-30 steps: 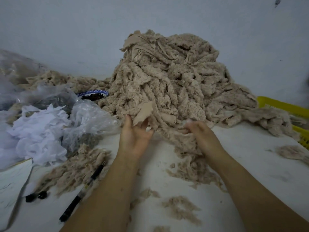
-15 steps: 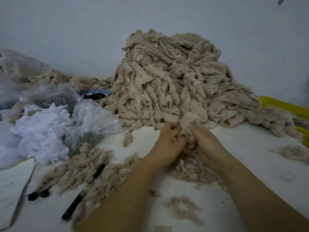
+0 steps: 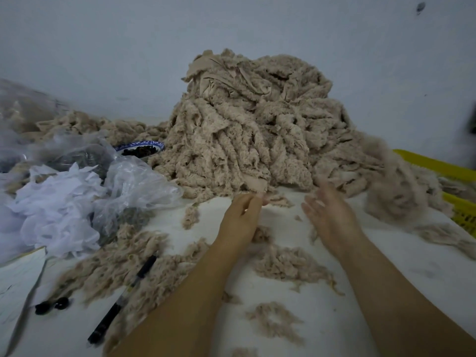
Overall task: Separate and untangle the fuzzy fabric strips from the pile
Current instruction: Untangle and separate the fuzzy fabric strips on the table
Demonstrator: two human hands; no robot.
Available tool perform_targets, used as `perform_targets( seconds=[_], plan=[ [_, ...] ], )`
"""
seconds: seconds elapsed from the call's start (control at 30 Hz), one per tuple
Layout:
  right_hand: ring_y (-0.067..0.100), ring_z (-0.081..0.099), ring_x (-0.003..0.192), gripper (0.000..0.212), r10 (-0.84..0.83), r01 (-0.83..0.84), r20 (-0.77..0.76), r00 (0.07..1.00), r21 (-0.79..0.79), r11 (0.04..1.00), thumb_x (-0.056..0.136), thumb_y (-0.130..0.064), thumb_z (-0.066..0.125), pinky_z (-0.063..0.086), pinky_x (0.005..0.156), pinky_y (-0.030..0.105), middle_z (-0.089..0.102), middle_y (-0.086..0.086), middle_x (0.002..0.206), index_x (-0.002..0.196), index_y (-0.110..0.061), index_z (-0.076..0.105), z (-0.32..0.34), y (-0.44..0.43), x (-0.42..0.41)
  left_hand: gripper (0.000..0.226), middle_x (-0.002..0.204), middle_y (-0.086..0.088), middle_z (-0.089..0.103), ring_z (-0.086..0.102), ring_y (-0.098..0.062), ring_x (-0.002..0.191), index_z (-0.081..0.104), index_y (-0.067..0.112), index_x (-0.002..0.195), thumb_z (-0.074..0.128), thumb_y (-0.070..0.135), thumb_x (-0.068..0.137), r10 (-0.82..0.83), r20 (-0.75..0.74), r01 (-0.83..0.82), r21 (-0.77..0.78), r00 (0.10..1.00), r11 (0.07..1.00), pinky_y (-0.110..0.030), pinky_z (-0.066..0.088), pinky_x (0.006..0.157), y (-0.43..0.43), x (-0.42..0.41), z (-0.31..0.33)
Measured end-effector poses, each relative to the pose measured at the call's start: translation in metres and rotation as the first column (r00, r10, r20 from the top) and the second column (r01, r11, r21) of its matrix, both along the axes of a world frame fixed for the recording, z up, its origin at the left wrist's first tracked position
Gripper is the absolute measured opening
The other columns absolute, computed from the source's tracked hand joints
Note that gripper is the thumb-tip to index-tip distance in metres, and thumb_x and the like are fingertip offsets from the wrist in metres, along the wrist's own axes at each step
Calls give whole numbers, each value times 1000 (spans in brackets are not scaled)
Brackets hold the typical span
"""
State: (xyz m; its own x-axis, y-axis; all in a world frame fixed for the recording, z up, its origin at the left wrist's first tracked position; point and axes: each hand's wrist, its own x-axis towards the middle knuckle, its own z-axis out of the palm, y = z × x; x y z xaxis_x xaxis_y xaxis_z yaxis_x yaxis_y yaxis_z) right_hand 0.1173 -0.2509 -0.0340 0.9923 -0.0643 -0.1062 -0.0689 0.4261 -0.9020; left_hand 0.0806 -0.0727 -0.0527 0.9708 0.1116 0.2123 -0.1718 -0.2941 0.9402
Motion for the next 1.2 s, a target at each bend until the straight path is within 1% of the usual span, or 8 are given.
perform_targets(
  seconds=[0.1, 0.23, 0.37, 0.5, 0.67, 0.93, 1.1, 1.2],
  plan=[
    [8, 65, 100, 11, 151, -84, 111, 982, -465, 882, 101, -34, 51, 54, 83, 24, 62, -1, 120, 101, -29, 61, -11, 34, -12, 25, 113, 10, 62, 58, 1, 102, 67, 35, 92, 44, 38, 101, 64, 22, -64, -35, 998, 997, -21, 46, 88, 0, 1, -3],
    [10, 68, 87, 16, 57, -3, 118, 991, -413, 911, 102, -29, 46, 55, 72, 29, 66, -4, 102, 93, -29, 60, -13, 69, -26, 25, 103, 4, 69, 63, -14, 102, 69, 30, 85, 46, 38, 90, 178, -37, -182, -229, 983, 956, -35, 51, 92, -2, -1, 1],
    [23, 70, 90, 35, 111, -125, -62, 992, -319, 940, 103, -45, 36, 57, 84, 45, 73, 5, 96, 102, -24, 63, -23, 113, -53, 27, 81, -4, 70, 63, -23, 75, 69, 15, 80, 47, 23, 94, 208, -322, -336, -419, 924, 843, -38, 54, 68, 9, 16, 14],
    [14, 67, 81, 43, 8, 45, 134, 991, -392, 919, 106, -37, 32, 51, 65, 22, 70, 3, 90, 88, -20, 67, -10, 101, -45, 27, 82, -8, 59, 52, -27, 81, 62, 7, 85, 42, 21, 96, 401, -140, -406, -10, 905, 914, -40, 45, 70, 29, 28, 20],
    [16, 63, 89, 36, -105, 169, 164, 981, -448, 878, 107, -30, 33, 42, 64, 19, 64, 3, 97, 86, -18, 60, -9, 65, -22, 33, 131, -13, 54, 49, -31, 120, 62, 13, 124, 44, 25, 99, 448, -73, -350, 519, 891, 780, -39, 40, 102, 35, 10, 5],
    [17, 64, 90, 29, -58, 118, 135, 989, -495, 861, 101, -21, 40, 49, 71, 25, 65, 5, 100, 82, -18, 62, -13, 60, -13, 36, 73, -4, 73, 70, -20, 65, 67, 12, 79, 48, 36, 99, -48, -444, 234, 375, 895, 897, -28, 57, 63, 10, 4, 38],
    [4, 62, 80, 30, -79, 203, 245, 966, -537, 819, 102, -29, 41, 43, 65, 17, 63, 0, 104, 84, -24, 64, -19, 56, -20, 30, 131, -9, 52, 48, -29, 119, 58, 9, 125, 46, 19, 99, 88, 135, -161, 776, 987, 610, -39, 42, 96, 19, 43, 18],
    [4, 62, 77, 32, -75, 187, 229, 971, -521, 833, 102, -30, 41, 45, 67, 18, 64, 1, 102, 84, -22, 66, -21, 55, -18, 45, 150, -6, 39, 35, -29, 134, 44, 15, 143, 44, 22, 99, 35, 85, -91, 868, 996, 488, -40, 34, 105, 22, 60, -5]
  ],
)
